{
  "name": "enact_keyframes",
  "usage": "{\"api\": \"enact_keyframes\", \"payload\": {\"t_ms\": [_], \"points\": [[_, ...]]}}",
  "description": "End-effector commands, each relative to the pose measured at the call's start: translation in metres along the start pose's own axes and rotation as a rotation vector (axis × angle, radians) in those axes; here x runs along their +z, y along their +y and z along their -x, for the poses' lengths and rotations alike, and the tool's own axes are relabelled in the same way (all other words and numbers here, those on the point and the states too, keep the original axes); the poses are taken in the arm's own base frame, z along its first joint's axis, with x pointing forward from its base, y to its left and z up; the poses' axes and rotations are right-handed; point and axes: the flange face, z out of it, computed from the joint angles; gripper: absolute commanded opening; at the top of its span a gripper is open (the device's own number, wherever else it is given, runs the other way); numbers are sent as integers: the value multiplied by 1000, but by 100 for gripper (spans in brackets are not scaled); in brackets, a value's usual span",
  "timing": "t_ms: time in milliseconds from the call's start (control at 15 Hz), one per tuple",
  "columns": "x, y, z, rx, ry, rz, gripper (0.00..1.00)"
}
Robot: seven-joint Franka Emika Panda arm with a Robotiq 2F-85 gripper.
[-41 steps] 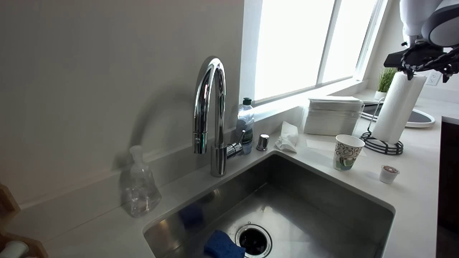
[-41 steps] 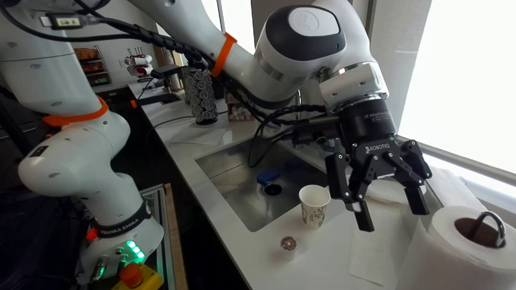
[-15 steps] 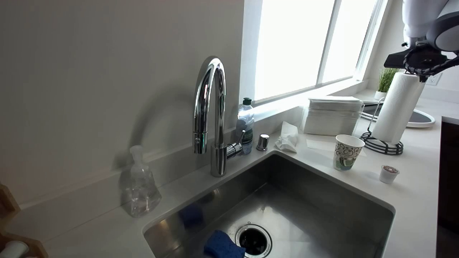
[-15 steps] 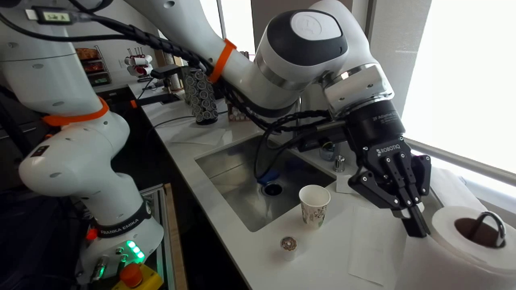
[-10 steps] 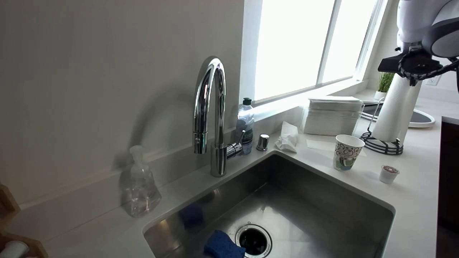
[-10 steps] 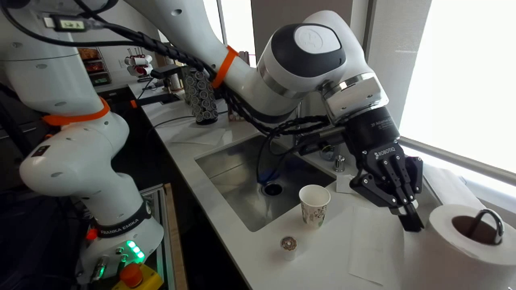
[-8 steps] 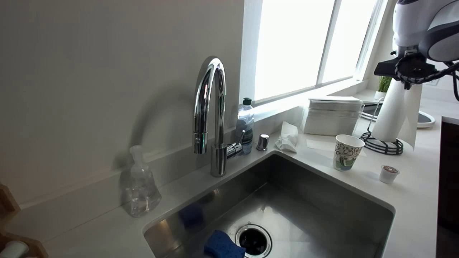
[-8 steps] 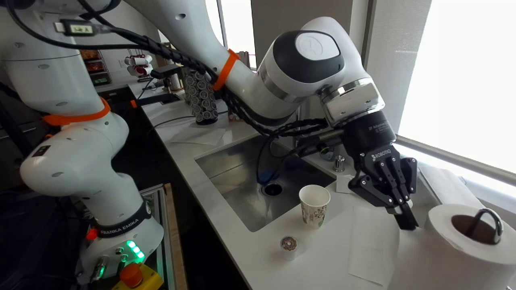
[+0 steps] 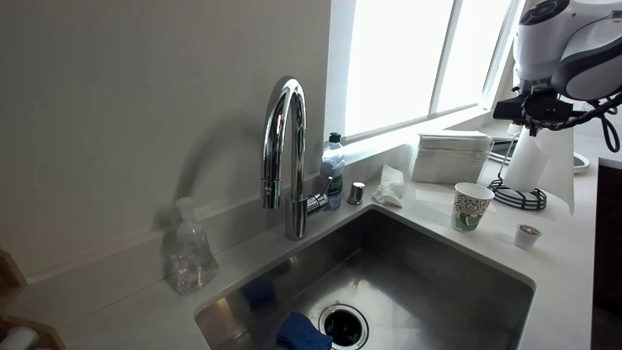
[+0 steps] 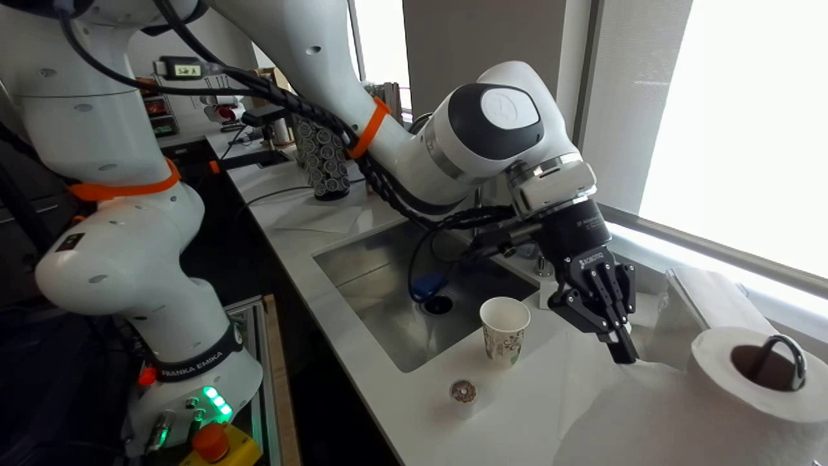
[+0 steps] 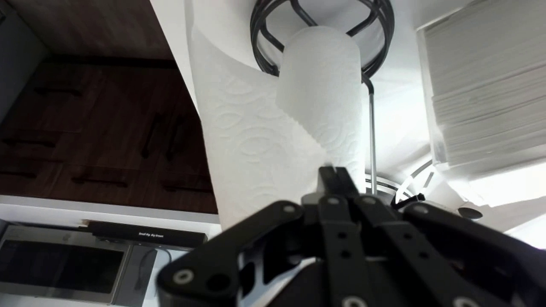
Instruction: Cut a piece of paper towel and move it to the left side where another piece of paper towel is
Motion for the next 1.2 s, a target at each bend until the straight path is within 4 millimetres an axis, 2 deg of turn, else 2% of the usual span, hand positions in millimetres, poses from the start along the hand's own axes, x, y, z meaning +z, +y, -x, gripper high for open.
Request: {"api": "enact_keyframes", "payload": {"t_ms": [0,267,667,1133], "points": [[4,-5,15,-47,-7,-33,0],[-3,-12,13,-49,17,-101,0],[-15,-19,0,-8,107,-252,0],[-16,-17,-6,57,220,-312,0]]}}
